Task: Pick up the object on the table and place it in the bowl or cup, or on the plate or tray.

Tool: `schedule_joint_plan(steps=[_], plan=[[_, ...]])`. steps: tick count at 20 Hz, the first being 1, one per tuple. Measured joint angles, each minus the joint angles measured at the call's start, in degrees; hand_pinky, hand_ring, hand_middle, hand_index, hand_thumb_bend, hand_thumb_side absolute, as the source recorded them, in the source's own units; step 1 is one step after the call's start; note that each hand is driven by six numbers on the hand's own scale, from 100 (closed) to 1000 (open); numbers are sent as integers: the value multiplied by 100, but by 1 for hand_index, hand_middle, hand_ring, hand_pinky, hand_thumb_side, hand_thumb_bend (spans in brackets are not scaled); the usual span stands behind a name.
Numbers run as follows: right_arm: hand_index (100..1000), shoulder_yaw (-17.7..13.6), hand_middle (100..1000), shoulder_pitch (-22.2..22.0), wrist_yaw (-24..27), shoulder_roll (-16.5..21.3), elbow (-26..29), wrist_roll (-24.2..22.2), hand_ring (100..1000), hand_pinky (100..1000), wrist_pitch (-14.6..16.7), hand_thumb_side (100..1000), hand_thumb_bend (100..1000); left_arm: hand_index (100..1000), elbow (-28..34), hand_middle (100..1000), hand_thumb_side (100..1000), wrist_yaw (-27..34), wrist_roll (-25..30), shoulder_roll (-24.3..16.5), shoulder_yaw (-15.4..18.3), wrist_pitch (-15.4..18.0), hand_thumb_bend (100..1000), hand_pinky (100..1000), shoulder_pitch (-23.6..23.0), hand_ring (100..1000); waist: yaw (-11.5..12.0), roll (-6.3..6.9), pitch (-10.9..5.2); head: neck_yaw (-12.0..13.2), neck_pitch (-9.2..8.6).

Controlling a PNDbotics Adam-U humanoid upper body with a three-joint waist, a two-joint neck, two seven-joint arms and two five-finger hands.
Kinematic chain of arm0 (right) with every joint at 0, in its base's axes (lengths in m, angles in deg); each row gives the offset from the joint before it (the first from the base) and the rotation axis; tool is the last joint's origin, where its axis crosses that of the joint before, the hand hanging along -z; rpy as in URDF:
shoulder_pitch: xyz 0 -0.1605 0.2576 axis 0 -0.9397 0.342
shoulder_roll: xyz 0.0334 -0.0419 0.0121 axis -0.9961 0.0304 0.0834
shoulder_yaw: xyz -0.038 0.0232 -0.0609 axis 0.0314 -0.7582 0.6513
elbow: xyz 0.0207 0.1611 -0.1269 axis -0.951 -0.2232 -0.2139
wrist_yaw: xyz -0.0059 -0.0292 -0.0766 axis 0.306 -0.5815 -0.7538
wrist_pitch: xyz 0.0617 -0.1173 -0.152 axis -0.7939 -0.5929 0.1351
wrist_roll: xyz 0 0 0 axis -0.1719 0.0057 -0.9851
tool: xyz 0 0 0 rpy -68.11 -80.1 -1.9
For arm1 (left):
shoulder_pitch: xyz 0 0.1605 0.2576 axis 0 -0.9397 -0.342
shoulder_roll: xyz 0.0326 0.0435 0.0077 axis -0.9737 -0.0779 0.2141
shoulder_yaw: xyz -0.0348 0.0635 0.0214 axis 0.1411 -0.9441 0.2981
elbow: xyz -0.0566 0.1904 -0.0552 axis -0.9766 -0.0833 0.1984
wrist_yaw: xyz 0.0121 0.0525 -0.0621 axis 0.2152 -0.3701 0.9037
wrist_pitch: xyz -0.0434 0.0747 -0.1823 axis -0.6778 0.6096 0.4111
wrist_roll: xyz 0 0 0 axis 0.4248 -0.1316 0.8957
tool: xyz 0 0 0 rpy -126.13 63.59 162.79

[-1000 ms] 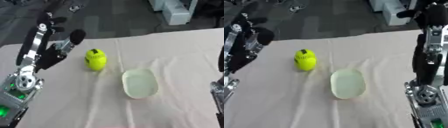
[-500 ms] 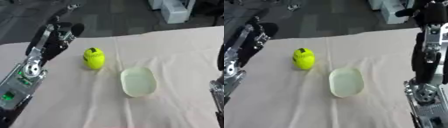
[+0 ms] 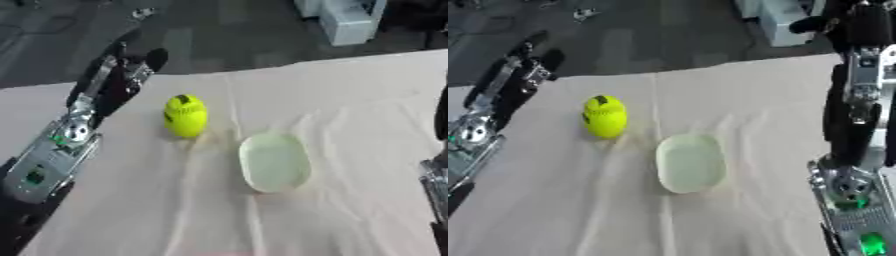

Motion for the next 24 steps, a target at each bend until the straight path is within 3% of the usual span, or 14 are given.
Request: schedule_joint_plan(steps=[10, 24], plan=[[938, 15, 899, 3, 11, -1, 0, -1, 835, 574, 1, 1000, 100, 1000, -563, 1000, 911, -436, 355, 203, -282, 103, 718, 724, 150, 838, -102, 37, 48, 44, -1], [938, 14, 899, 5, 12, -1, 0, 2, 835, 574, 4, 1000, 100, 1000, -772, 1000, 926, -868, 694, 253, -407, 177, 711, 746, 149, 853, -180, 90, 66, 68, -1]])
